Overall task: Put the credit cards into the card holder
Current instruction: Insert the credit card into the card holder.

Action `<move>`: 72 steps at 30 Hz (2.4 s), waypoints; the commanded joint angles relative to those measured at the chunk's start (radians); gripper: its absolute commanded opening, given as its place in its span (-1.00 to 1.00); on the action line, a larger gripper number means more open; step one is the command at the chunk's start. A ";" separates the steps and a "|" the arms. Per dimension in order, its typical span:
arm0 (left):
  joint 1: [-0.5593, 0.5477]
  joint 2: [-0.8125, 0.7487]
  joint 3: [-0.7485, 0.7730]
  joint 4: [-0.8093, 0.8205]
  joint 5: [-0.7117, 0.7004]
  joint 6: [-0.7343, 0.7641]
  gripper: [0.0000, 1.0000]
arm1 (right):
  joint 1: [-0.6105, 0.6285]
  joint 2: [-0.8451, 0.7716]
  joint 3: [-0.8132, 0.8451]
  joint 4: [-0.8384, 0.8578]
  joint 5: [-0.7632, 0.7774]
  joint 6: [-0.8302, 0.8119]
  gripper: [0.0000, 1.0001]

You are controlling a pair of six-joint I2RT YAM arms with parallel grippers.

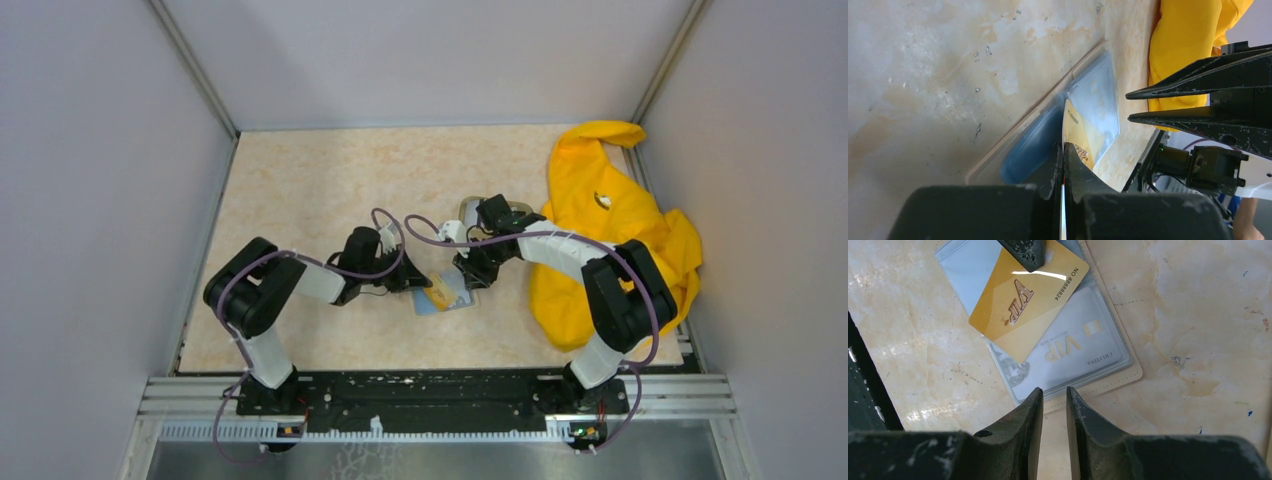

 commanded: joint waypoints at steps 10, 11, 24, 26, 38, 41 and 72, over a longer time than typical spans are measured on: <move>0.027 0.116 0.074 -0.123 0.144 0.062 -1.00 | 0.030 0.029 0.043 0.019 0.029 -0.016 -0.52; 0.027 0.124 0.079 -0.123 0.149 0.062 -1.00 | 0.034 0.032 0.042 0.023 0.036 -0.013 -0.52; 0.040 0.166 0.137 -0.190 0.181 0.080 -1.00 | 0.073 0.068 0.041 0.067 0.134 0.030 -0.50; 0.045 0.171 0.153 -0.213 0.187 0.093 -1.00 | 0.075 0.069 0.041 0.069 0.139 0.032 -0.51; 0.048 0.238 0.233 -0.250 0.239 0.108 -0.93 | 0.083 0.069 0.047 0.077 0.155 0.055 -0.50; 0.049 0.248 0.245 -0.252 0.248 0.109 -0.90 | 0.083 0.064 0.048 0.080 0.155 0.062 -0.50; 0.074 0.299 0.277 -0.226 0.332 0.151 -0.48 | 0.440 -0.023 0.037 0.231 0.253 -0.303 -0.75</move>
